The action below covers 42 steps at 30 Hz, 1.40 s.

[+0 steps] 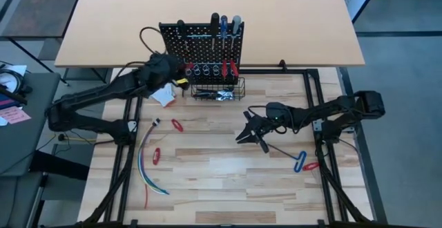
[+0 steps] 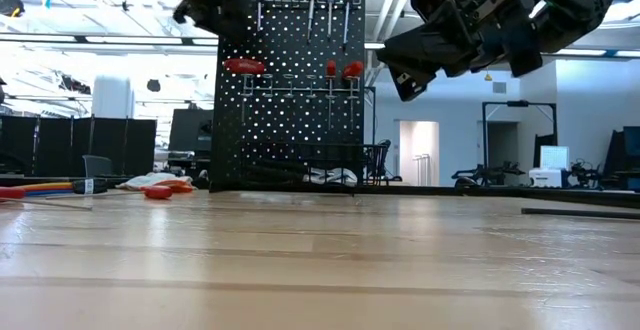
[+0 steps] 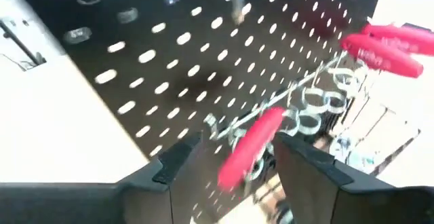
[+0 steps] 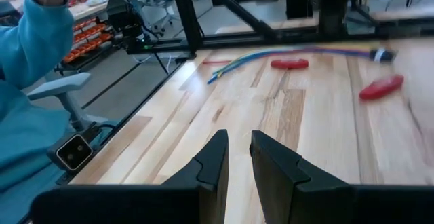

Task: Hang tools onto peg board
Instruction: Hang the red allen wrench on the black pegboard

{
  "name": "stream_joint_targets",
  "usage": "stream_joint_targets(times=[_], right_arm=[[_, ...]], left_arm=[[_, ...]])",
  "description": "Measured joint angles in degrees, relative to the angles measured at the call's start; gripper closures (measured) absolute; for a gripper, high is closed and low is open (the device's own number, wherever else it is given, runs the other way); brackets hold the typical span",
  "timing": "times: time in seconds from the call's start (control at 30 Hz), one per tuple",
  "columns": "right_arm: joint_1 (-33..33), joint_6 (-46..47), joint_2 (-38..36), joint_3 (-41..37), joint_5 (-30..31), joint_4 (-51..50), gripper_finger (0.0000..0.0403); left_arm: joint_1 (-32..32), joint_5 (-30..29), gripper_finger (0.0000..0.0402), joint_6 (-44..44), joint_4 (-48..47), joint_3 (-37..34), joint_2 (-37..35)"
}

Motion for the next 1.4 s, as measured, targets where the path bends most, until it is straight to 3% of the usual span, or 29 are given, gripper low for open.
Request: stream_joint_targets(times=[0.17,0.27,0.47,0.6,0.73,0.9,1.0,1.17,1.33,1.4], right_arm=[[6.1,-3.5,-9.6,0.0,8.3,-17.0,0.0333],[13.2,0.2,-15.5,0.0,13.2,-28.5,0.0333],[26.1,19.3,-20.1,0.5,16.6,-43.8,0.0333],[26.9,39.9,-18.7,6.7,10.6,-65.5,0.0327],[28.1,42.6,-14.3,10.3,8.5,-81.7,0.0314],[30.2,43.0,-5.1,10.4,-0.5,-84.7,0.0281],[32.4,40.1,-0.5,10.4,-2.3,-85.1,0.0248],[35.8,36.3,5.0,10.4,2.5,-91.7,0.0205],[39.7,35.5,8.5,10.4,10.7,-95.0,0.0205],[40.8,35.4,9.5,10.4,11.4,-93.8,0.0211]], left_arm=[[-7.0,0.0,0.0225,-4.9,-12.1,0.0,-5.9],[-13.8,0.0,0.0226,-8.1,-12.4,-2.8,-8.0],[-22.6,-3.3,0.0226,-8.0,2.8,-14.6,-8.8],[-24.2,-3.5,0.0226,-2.4,14.7,-20.1,-7.4],[-24.0,-3.8,0.0226,-1.3,18.0,-20.1,-7.7],[-24.1,-3.6,0.0226,1.8,18.9,-20.1,-8.2],[-24.1,-3.6,0.0226,3.7,18.9,-20.1,-8.1],[-24.1,-3.6,0.0226,4.2,18.9,-20.1,-8.1],[-24.1,-3.6,0.0226,4.2,19.0,-20.1,-8.2],[-24.1,-3.6,0.0226,4.3,19.0,-20.1,-8.1]])
